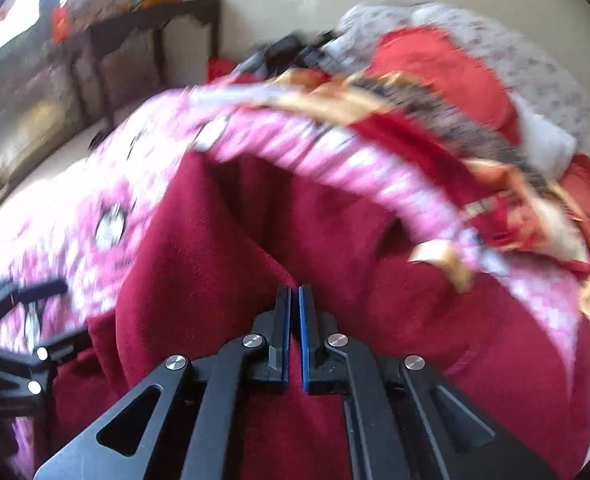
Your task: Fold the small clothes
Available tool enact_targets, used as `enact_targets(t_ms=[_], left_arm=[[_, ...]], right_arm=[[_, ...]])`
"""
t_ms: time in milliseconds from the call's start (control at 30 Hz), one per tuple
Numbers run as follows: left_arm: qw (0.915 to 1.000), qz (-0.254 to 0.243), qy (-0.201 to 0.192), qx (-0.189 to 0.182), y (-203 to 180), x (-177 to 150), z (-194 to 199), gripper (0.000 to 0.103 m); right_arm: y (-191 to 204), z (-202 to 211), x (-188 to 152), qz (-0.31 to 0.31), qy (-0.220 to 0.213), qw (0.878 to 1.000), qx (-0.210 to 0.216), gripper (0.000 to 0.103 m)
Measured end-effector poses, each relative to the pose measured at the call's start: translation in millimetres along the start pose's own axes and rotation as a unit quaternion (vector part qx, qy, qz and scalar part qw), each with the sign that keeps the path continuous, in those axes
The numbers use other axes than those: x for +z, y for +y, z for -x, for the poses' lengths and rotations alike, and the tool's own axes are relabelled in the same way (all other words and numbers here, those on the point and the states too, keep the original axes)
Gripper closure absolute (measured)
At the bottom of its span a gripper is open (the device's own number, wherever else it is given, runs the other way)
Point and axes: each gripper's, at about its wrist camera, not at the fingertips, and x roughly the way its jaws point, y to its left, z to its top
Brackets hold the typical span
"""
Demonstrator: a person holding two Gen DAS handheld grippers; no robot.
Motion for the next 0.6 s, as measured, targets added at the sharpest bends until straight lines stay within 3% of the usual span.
enact_targets(t_ms=[67, 133, 233, 267, 300, 400, 567, 600], left_arm=[[1.0, -0.005, 0.003, 0.003, -1.9, 0.8, 1.1, 0.026], [0.9999, -0.009, 0.004, 0.005, 0.0, 0.6, 4.7, 0.026], [0.9999, -0.006, -0.004, 0.015, 9.1, -0.3, 9.8, 0.026], [0.9999, -0.004, -0.005, 0.015, 11.3, -0.4, 10.2, 0.026], [0.9999, 0.0, -0.003, 0.014, 13.9, 0.4, 9.8, 0.026], [0.9999, 0.005, -0.004, 0.009, 16.0, 2.2, 11.8, 0.026], [1.0, 0.005, -0.006, 0.004, 19.0, 0.0, 18.5, 0.026], [1.0, 0.005, -0.006, 0.004, 21.2, -0.3, 19.9, 0.026]], right_arm=[[-10.6, -8.1, -1.3, -0.027, 0.014, 0.999, -0.021, 0.103], [-18.4, -19.3, -3.9, -0.061, 0.045, 0.997, -0.006, 0.103], [-18.6, -6.6, 3.9, -0.086, 0.035, 0.995, 0.042, 0.103], [-14.3, 4.2, 9.1, -0.087, 0.014, 0.994, 0.068, 0.098], [-8.8, 10.7, 12.8, -0.082, 0.001, 0.993, 0.079, 0.087], [20.8, 9.8, 33.0, -0.039, -0.017, 0.995, 0.086, 0.077], [55.1, -46.3, 61.6, 0.024, 0.033, 0.997, 0.07, 0.079], [59.6, -53.4, 62.6, 0.027, 0.046, 0.996, 0.072, 0.099]])
